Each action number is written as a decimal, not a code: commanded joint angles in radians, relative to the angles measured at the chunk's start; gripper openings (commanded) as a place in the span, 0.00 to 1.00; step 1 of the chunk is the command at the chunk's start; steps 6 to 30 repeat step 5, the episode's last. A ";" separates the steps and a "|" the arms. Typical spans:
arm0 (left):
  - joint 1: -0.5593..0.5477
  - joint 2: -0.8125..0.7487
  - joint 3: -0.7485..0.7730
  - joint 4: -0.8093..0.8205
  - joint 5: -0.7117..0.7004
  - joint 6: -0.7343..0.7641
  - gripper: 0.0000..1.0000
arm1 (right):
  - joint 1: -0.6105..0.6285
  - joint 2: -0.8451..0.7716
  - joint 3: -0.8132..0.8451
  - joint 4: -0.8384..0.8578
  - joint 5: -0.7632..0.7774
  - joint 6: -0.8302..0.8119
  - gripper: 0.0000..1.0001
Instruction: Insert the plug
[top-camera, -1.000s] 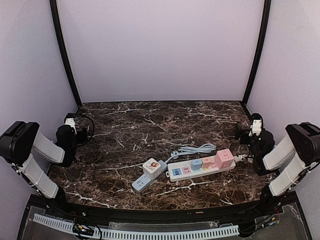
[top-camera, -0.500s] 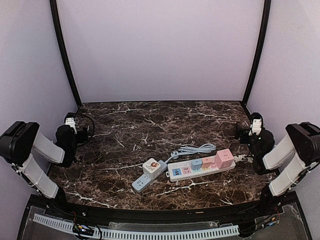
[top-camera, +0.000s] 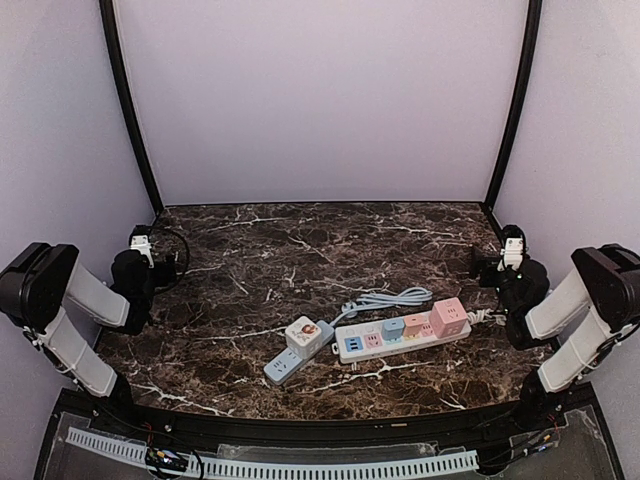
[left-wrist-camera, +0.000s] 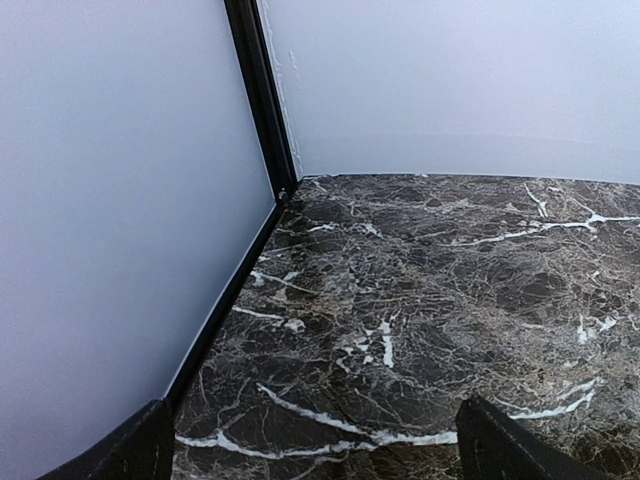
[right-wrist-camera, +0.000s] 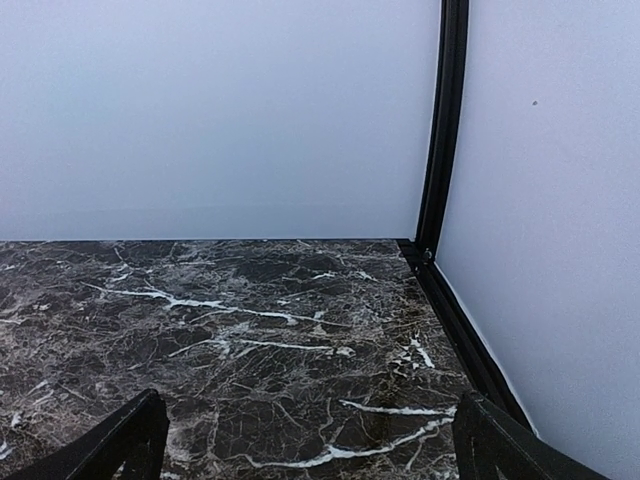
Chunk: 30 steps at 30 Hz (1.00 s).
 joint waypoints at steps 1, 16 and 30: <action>0.007 0.001 -0.016 0.023 0.004 -0.002 0.99 | -0.010 0.003 0.017 0.009 -0.005 -0.004 0.99; 0.007 0.001 -0.016 0.023 0.004 -0.002 0.99 | -0.011 0.003 0.013 0.015 -0.003 -0.004 0.99; 0.007 0.001 -0.016 0.023 0.004 -0.002 0.99 | -0.011 0.003 0.013 0.015 -0.003 -0.004 0.99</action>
